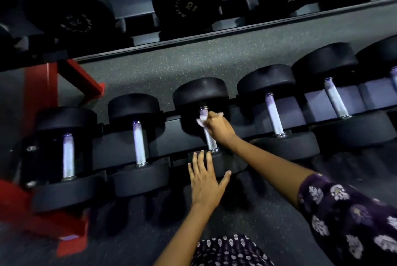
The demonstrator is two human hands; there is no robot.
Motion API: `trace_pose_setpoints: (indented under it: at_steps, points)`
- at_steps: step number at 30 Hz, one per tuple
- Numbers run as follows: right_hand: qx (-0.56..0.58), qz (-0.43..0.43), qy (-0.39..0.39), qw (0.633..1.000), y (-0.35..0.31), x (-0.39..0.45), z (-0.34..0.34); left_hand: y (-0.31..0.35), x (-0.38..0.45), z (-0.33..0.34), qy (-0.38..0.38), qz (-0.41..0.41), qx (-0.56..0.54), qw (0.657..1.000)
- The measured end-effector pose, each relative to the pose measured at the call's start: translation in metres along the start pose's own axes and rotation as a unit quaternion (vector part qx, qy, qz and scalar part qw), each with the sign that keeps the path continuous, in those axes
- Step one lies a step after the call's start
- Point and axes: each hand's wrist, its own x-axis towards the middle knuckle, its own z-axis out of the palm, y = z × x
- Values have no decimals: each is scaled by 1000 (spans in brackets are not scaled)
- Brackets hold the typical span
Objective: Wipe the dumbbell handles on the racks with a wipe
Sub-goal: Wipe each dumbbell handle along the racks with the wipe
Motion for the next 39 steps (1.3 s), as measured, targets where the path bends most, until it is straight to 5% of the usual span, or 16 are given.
trace_pose_setpoints:
  at_steps: [3, 10, 16, 23, 28, 39]
  points:
    - [-46, -22, -13, 999, 7, -13, 4, 0, 0, 1, 6, 2, 1, 1000]
    - [87, 74, 17, 993, 6, 28, -7, -1, 1, 0, 5, 0, 16, 1000]
    - [51, 47, -70, 995, 7, -11, 8, 0, 1, -4, -5, -3, 22, 1000]
    - [117, 113, 7, 987, -7, 26, -9, 0, 3, -6, -19, 4, 21, 1000]
    - [90, 108, -38, 989, -5, -15, 6, 3, 1, -12, -38, -8, 23, 999]
    - [195, 189, 28, 962, -15, -4, 3, 3, 4, -15, -81, -17, 33, 996]
